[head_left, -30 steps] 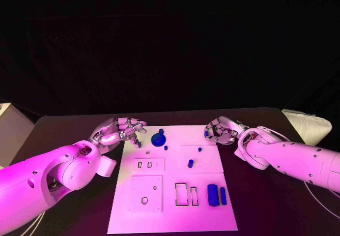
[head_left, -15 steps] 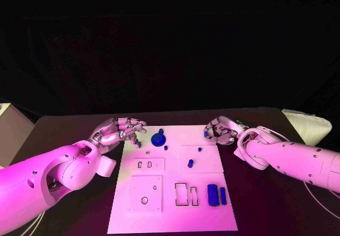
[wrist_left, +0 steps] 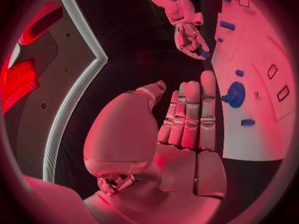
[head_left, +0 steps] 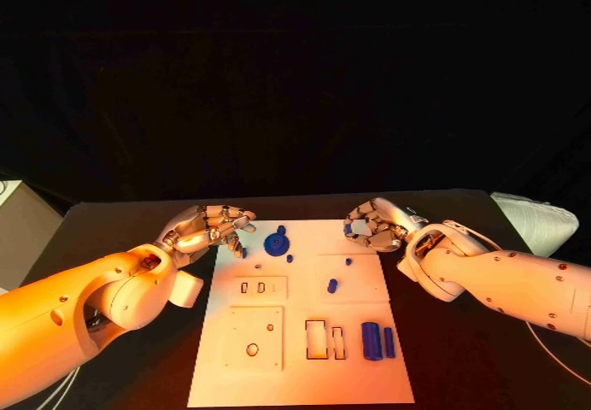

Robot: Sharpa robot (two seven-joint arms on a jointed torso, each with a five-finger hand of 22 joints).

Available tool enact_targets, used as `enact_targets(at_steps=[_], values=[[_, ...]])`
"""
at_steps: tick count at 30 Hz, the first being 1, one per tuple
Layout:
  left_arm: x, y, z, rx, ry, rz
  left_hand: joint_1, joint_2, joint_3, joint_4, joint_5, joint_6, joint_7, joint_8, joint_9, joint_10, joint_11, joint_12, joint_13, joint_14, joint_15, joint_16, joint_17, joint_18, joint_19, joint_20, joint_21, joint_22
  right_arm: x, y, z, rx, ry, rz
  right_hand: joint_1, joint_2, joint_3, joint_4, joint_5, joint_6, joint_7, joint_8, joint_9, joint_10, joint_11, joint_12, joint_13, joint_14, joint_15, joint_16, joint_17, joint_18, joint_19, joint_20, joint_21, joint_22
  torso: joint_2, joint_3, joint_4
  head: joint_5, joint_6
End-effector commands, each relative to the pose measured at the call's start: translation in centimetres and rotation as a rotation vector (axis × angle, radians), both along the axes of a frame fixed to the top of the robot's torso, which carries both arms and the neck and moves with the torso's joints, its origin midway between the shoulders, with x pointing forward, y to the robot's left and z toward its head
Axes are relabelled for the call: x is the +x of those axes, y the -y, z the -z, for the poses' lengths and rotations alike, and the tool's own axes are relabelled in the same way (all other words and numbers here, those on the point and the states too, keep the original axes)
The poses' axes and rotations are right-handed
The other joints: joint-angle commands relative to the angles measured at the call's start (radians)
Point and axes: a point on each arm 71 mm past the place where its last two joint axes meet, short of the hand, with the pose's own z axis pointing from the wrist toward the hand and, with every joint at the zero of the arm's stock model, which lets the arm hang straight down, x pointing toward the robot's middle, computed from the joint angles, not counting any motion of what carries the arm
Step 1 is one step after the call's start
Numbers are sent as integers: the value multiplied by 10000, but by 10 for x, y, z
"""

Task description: Assemble the parts on the task board

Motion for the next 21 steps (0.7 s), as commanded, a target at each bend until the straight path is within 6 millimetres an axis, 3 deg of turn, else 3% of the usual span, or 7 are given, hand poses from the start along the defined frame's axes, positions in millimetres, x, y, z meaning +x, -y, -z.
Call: enact_targets(at_steps=[1,8,14,21], values=[[0,0,0,-13,-21,119,-21,32,64,-21,35,-57,21,57,14,-66,31,47,15,-68,20,44,-15,68,-51,-3,44,10,-4,-11,-7,129,222,784,-221,-31,42,50,-90,40,-91,484,351,715,-49,-12,2309,1044,-61,41,2635,-62,1063,-78,44,2628,-59,-44,-56,122,-4],[1,4,1,-48,-45,186,-21,32,64,-21,35,-57,21,57,14,-66,31,47,15,-68,20,44,-15,68,-51,-3,44,10,-18,-60,-9,477,-393,681,-269,14,132,44,11,-12,-93,519,367,655,-52,-80,2250,1044,-63,41,2635,-61,1061,-78,40,2624,-161,-86,-102,275,-115],[1,7,1,-84,-58,253,-21,32,64,-21,35,-57,21,57,14,-66,31,47,15,-68,20,44,-15,68,-51,-3,44,10,-33,-104,-4,328,-774,285,-396,-14,152,78,51,-85,-70,541,378,612,-32,-129,2209,1044,-51,41,2635,-56,1053,-72,23,2609,-237,-155,-102,418,-173],[1,8,1,-79,-68,248,-37,38,68,-14,35,-61,23,62,18,-72,34,57,20,-69,23,47,-18,68,-59,0,52,14,-48,-137,5,-99,-734,-114,-433,-33,153,83,77,-90,-72,557,384,623,-32,-117,2220,1044,-49,41,2635,-55,1051,-70,18,2605,-286,-205,-100,546,-267]])
